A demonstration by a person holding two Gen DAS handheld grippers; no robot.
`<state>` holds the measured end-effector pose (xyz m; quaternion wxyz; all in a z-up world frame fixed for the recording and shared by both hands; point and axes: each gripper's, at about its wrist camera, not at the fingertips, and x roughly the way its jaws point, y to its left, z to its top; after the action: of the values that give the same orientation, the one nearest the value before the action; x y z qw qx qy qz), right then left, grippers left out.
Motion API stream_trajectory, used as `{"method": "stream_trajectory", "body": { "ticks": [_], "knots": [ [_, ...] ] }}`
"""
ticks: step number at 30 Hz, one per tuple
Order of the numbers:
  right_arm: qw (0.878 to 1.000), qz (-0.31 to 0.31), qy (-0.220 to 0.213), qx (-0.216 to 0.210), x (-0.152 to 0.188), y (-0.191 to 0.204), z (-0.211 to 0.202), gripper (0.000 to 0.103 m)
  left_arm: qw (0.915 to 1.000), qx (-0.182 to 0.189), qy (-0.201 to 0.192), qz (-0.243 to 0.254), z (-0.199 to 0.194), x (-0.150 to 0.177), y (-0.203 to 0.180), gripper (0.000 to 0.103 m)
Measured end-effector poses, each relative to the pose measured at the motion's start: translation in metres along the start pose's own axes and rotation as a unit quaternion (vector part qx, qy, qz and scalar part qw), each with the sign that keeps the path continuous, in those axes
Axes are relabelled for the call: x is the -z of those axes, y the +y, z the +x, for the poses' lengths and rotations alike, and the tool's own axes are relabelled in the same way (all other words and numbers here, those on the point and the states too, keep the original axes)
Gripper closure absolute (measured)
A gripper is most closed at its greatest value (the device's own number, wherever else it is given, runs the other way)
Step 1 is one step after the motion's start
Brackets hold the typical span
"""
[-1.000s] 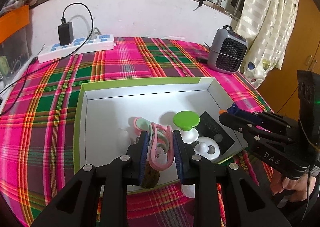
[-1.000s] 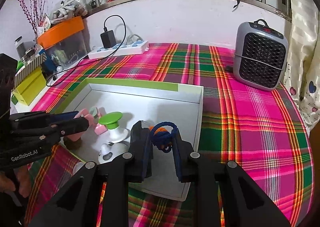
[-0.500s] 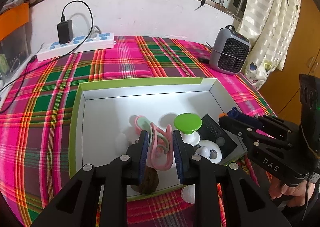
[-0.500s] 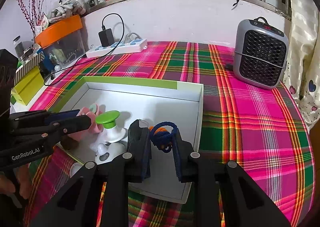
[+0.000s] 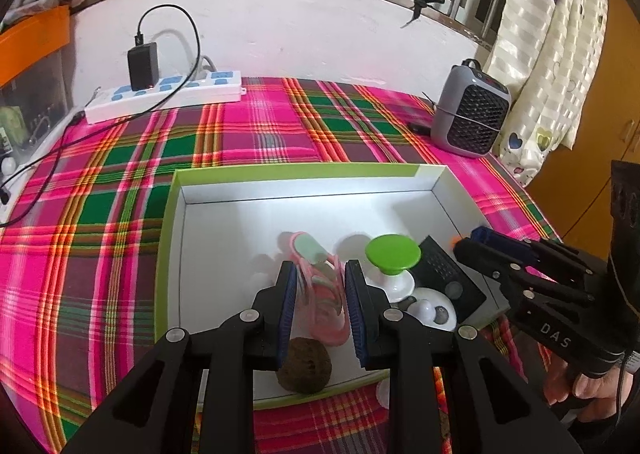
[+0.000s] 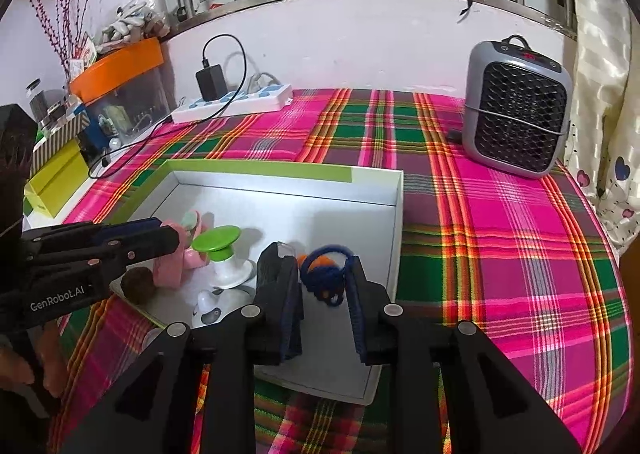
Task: Organize objects
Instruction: 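Lower both held items into the box and open both tools, then withdraw both tools from the box toward the walnut and white ball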
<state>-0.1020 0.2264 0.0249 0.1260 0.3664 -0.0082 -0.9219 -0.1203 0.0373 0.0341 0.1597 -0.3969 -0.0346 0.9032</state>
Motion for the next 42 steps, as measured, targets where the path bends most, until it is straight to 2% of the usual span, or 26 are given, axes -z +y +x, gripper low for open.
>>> {"method": "stream_trajectory", "body": {
  "ticks": [1,3,5,16,19,26,30,33,36,38,42],
  "knots": [
    [1.0,0.001,-0.002,-0.001,0.0,0.0,-0.001,0.073,1.0,0.0,-0.001,-0.002,0.0,0.0,0.001,0.08],
    [1.0,0.003,-0.006,-0.002,0.0,-0.001,-0.002,0.062,1.0,-0.001,-0.002,-0.007,0.001,0.0,0.004,0.08],
    [1.0,0.004,-0.016,-0.003,-0.001,-0.001,-0.005,0.06,0.9999,-0.003,-0.003,-0.012,0.0,-0.001,0.006,0.08],
    [0.999,0.017,-0.05,-0.009,-0.002,-0.006,-0.018,0.059,0.9984,-0.016,-0.023,-0.048,-0.015,-0.004,0.028,0.079],
    [0.998,0.017,-0.052,-0.013,-0.001,-0.005,-0.021,0.059,0.9987,-0.014,-0.023,-0.044,-0.02,-0.003,0.027,0.079],
    [0.998,0.015,-0.054,-0.016,0.0,-0.005,-0.024,0.059,0.9999,-0.007,0.006,-0.011,-0.012,0.004,0.013,0.079],
    [0.998,0.011,-0.055,-0.018,0.0,-0.003,-0.025,0.059,1.0,-0.009,-0.003,-0.003,-0.018,0.006,0.01,0.079],
    [0.998,0.012,-0.055,-0.02,0.0,-0.003,-0.026,0.059,0.9997,-0.003,-0.013,-0.02,-0.025,0.004,0.018,0.079],
    [0.998,0.015,-0.057,-0.02,0.001,-0.004,-0.027,0.059,0.9987,-0.002,-0.022,-0.045,-0.03,0.001,0.03,0.072],
    [0.998,0.017,-0.059,-0.021,0.001,-0.005,-0.028,0.059,0.9981,0.001,-0.025,-0.057,-0.032,0.001,0.035,0.071],
    [0.998,0.02,-0.059,-0.029,0.001,-0.004,-0.028,0.059,0.9974,0.013,-0.028,-0.065,-0.036,0.001,0.037,0.069]
  ]
}}
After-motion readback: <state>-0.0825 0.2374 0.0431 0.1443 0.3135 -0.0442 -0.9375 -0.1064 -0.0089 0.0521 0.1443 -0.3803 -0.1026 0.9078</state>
